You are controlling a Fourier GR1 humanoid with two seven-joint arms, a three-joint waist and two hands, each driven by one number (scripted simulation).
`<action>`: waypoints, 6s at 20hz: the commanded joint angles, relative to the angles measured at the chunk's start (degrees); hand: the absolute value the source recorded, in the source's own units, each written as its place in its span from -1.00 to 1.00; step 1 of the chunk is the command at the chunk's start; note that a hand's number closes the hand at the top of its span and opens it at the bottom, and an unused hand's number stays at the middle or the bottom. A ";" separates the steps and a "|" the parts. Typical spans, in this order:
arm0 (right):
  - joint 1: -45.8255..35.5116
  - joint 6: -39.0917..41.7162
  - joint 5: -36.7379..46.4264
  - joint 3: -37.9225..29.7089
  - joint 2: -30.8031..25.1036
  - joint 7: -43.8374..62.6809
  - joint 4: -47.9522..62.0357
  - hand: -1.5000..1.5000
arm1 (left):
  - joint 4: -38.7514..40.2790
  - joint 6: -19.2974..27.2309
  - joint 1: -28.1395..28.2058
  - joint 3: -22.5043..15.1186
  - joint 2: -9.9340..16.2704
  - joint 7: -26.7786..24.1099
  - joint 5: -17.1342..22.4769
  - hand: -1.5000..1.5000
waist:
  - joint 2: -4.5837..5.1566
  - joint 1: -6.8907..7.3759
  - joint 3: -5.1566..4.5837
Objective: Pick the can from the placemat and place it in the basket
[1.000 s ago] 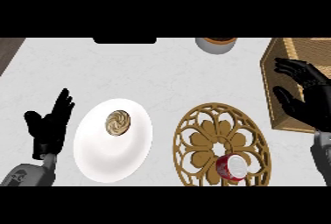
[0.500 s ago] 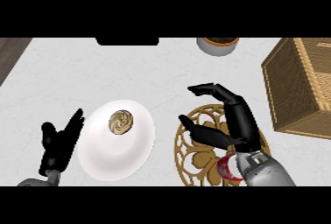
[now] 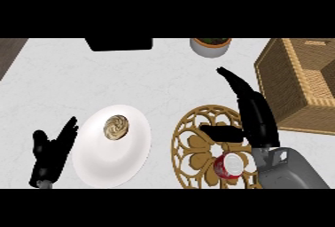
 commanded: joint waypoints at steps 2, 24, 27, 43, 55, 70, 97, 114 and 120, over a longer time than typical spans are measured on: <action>-4.77 13.80 3.96 -0.59 -9.77 15.66 -8.44 -1.00 | 1.58 -0.23 4.68 -0.64 0.41 2.92 0.93 0.00 | -0.35 -1.03 -0.67; -10.22 42.05 -42.23 -9.84 -31.59 49.91 -32.25 -1.00 | -3.40 -0.61 6.70 -1.34 0.32 3.75 -0.39 0.00 | 1.05 0.65 -0.20; -9.99 38.55 -44.90 -9.17 -33.03 52.21 -33.83 -1.00 | -2.59 -2.02 4.16 0.31 1.27 5.23 0.69 0.00 | 1.40 1.05 -0.20; -2.51 30.94 -30.67 2.87 -32.29 46.57 -31.70 -1.00 | -1.89 -0.80 3.07 -1.76 -3.43 4.69 -2.91 0.00 | 1.99 2.46 -0.04; 1.76 26.67 -16.45 10.70 -23.37 42.12 -26.14 -1.00 | -3.41 -1.78 5.05 -0.42 -3.29 5.30 -3.85 0.00 | 2.00 2.96 0.02; 7.93 26.76 -4.63 13.17 -15.40 34.95 -20.14 -1.00 | -2.55 -3.77 5.49 2.45 -4.14 6.00 -4.79 0.00 | 1.99 2.73 0.04; 11.31 31.10 5.06 13.26 -5.47 29.17 -8.08 1.00 | -2.07 -5.35 6.74 4.41 -7.74 4.89 -9.29 0.00 | 2.01 2.70 0.04; 10.36 28.36 18.97 17.41 0.13 21.16 1.57 1.00 | -1.35 -8.30 6.88 6.65 -8.42 4.27 -10.65 0.00 | 2.09 2.91 0.05; 11.13 21.45 24.37 13.56 -0.17 21.06 -5.19 1.00 | -3.62 -7.90 6.94 7.70 -8.10 7.41 -10.71 0.00 | 1.91 2.42 0.08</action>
